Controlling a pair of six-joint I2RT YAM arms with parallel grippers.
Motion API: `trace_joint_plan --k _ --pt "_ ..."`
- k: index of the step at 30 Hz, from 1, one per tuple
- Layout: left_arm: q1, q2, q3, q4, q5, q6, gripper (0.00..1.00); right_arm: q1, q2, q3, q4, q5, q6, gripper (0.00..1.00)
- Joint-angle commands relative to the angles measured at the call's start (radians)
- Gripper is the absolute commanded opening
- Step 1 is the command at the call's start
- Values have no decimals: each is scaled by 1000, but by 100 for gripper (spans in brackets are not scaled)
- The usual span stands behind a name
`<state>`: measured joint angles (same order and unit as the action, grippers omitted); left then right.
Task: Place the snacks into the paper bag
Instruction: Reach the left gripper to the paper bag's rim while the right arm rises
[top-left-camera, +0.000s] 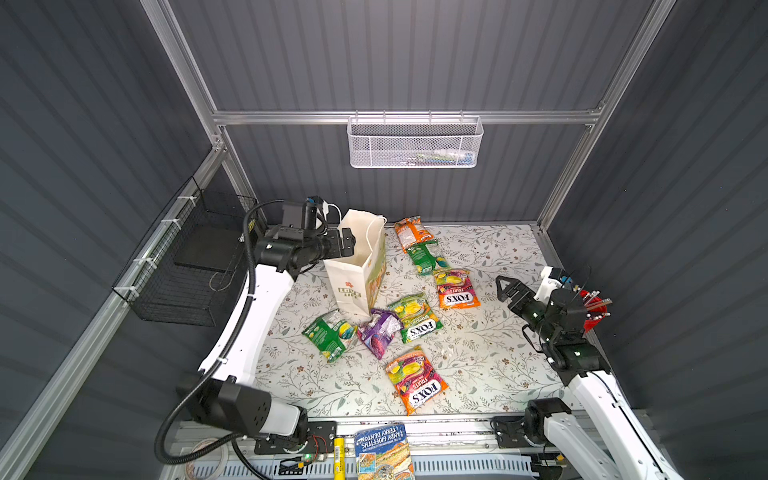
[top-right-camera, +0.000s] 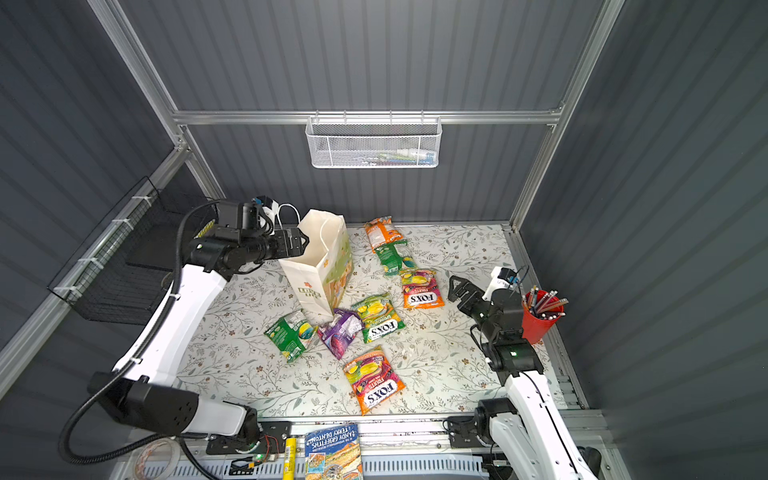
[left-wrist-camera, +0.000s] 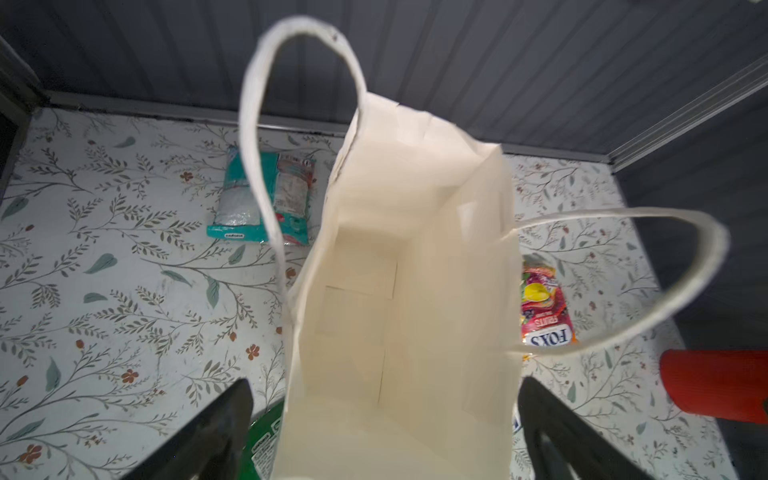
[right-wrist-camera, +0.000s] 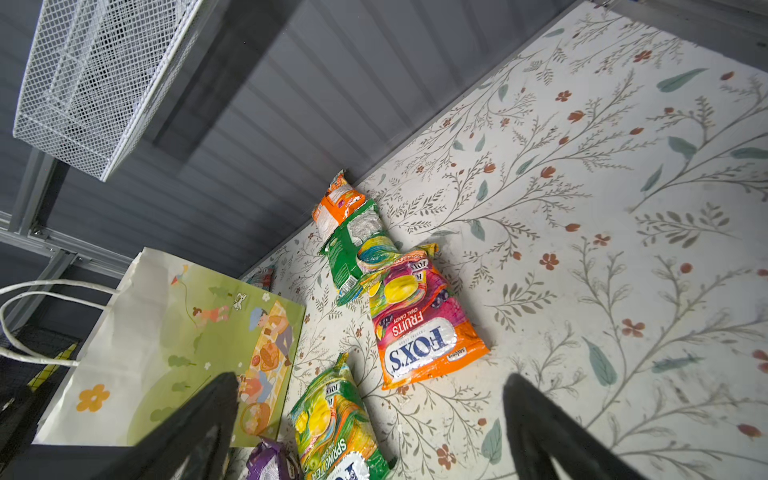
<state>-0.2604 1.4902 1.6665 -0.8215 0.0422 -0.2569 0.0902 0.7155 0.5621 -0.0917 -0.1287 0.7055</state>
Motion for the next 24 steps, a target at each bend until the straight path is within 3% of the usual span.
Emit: trace_joint_plan --k 1,6,13,20,24 --pt "1 64 116 -132 -101 51 100 6 -17 -23 -9 -15 -18 99" --pt "-2 162 211 -184 -143 74 100 7 -35 -36 -5 -30 -14 99" --pt "-2 254 287 -226 -135 83 90 6 -50 -40 -13 -24 -9 99" --pt "-2 333 336 -248 -126 69 65 6 -59 -37 -28 -12 -11 99" --pt "-2 344 337 -243 -90 37 36 6 -52 -44 -28 18 4 99"
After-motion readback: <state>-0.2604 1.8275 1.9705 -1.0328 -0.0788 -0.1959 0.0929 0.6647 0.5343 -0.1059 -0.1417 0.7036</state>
